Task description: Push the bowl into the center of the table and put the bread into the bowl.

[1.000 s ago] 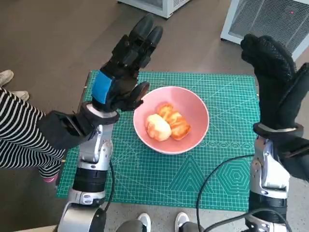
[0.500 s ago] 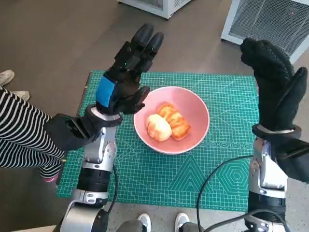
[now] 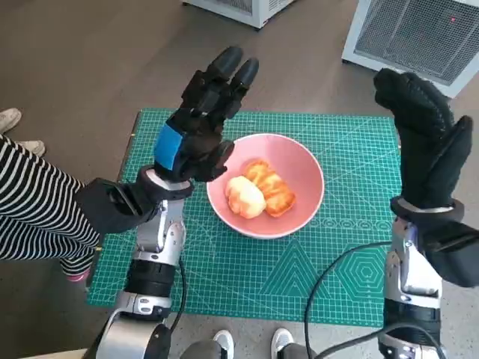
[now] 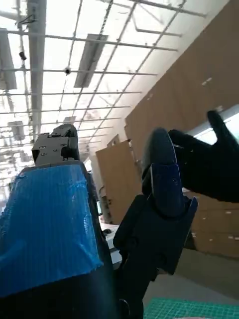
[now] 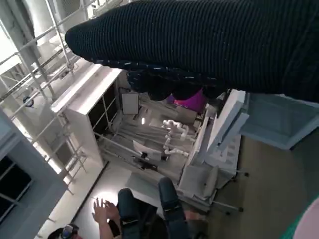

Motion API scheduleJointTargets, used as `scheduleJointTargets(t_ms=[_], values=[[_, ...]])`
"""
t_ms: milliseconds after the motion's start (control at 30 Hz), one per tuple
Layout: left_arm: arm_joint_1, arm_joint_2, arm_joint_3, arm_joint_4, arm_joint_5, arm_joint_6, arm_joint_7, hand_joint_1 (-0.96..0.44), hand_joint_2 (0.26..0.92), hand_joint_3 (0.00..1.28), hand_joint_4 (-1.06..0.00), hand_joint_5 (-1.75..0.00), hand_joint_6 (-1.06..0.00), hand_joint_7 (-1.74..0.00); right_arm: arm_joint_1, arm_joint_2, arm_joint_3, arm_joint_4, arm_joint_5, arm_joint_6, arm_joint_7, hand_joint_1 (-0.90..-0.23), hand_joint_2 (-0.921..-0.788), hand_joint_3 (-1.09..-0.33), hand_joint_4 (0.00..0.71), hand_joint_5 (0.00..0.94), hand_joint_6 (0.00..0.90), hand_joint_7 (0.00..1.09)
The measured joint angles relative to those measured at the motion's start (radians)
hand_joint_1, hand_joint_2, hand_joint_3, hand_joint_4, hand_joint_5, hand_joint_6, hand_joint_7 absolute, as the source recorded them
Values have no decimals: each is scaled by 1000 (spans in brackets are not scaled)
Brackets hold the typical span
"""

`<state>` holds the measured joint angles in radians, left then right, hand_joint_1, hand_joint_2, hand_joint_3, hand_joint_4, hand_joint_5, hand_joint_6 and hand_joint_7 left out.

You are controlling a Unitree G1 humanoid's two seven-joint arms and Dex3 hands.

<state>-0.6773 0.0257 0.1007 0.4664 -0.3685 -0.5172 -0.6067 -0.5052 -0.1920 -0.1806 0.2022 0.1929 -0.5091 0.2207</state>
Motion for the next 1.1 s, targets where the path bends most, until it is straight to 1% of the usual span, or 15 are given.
scheduleJointTargets(t_ms=[200,400,533,900,1100], values=[[-9,1,2,18,-7,-10,-36,-674,912,489,-1,-151,1,-363,-1,0,2,56,1,-48,9,-697,-921,-736,134,6,14,542],[-13,0,13,31,-24,-18,-51,-675,904,495,1,-167,1,-368,-3,0,2,105,2,-82,23,-695,-921,-735,140,8,16,540],[-16,0,22,36,-26,-28,-50,-675,897,503,1,-185,1,-374,-5,-1,2,117,3,-92,29,-694,-921,-734,145,10,17,538],[-18,-11,30,38,-26,-47,-45,-665,874,535,1,-197,1,-377,-9,-1,4,115,3,-93,34,-693,-921,-733,151,10,23,533],[-18,-17,32,42,-26,-48,-45,-659,844,592,1,-183,1,-380,-9,-1,6,104,3,-92,34,-693,-921,-733,152,9,26,531]])
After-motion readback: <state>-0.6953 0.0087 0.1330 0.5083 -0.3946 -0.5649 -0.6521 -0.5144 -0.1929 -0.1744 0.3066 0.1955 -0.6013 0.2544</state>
